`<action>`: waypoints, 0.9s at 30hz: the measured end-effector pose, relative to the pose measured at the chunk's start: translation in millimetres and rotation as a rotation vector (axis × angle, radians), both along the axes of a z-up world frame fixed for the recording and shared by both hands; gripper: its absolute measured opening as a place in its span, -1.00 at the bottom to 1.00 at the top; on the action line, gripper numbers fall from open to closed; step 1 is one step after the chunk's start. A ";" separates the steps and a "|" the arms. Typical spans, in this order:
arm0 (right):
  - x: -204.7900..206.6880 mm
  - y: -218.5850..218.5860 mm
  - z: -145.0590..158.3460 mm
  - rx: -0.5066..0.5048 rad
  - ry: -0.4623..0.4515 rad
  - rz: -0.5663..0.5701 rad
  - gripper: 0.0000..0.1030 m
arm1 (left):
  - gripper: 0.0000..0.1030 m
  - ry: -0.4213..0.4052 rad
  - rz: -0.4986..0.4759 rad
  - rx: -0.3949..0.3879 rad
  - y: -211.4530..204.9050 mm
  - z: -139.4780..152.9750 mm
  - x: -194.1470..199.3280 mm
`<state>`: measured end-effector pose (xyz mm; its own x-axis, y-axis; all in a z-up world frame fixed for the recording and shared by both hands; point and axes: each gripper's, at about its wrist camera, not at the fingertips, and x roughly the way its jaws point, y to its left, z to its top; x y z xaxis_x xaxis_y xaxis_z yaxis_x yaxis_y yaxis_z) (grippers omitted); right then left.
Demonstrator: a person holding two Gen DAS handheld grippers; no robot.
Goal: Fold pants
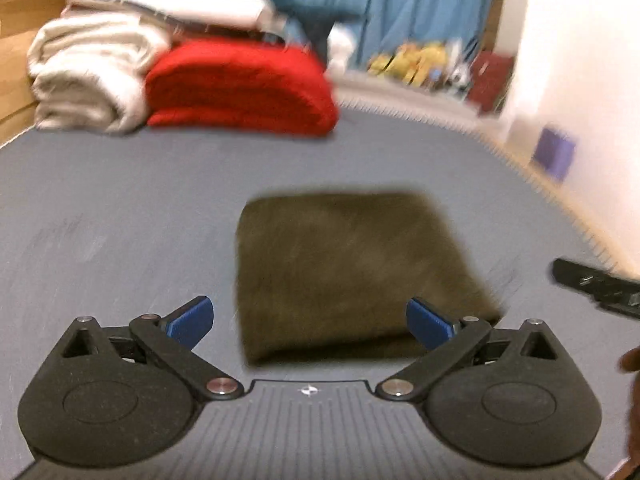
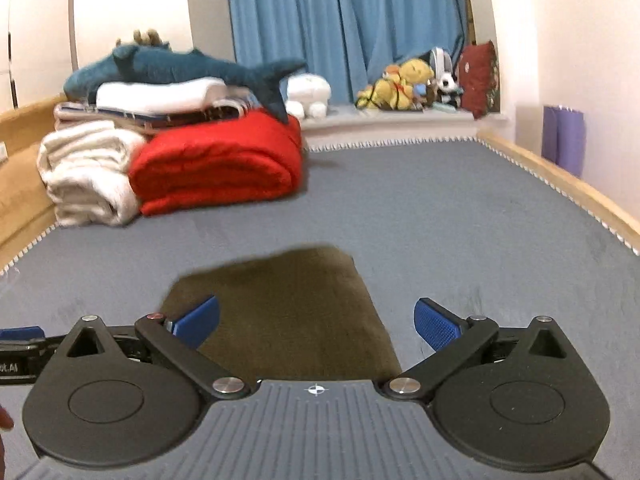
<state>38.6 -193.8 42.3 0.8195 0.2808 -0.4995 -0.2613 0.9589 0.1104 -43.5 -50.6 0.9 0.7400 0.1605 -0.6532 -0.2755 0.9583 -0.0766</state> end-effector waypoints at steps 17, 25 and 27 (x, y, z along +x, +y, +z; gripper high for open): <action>20.5 33.7 -53.0 -0.093 0.175 0.027 0.99 | 0.99 0.170 0.025 -0.024 -3.7 -34.3 34.2; 17.7 50.2 -57.6 -0.146 0.171 0.068 0.99 | 0.99 0.164 0.029 -0.023 -0.7 -35.3 35.2; 16.5 52.2 -58.0 -0.143 0.175 0.074 0.99 | 0.99 0.164 0.030 -0.022 -0.5 -35.6 34.6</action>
<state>55.2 -141.7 -15.8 0.6966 0.2526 -0.6715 -0.3200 0.9471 0.0243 -8.9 -51.1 -34.7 0.6183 0.1649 -0.7684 -0.3144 0.9480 -0.0495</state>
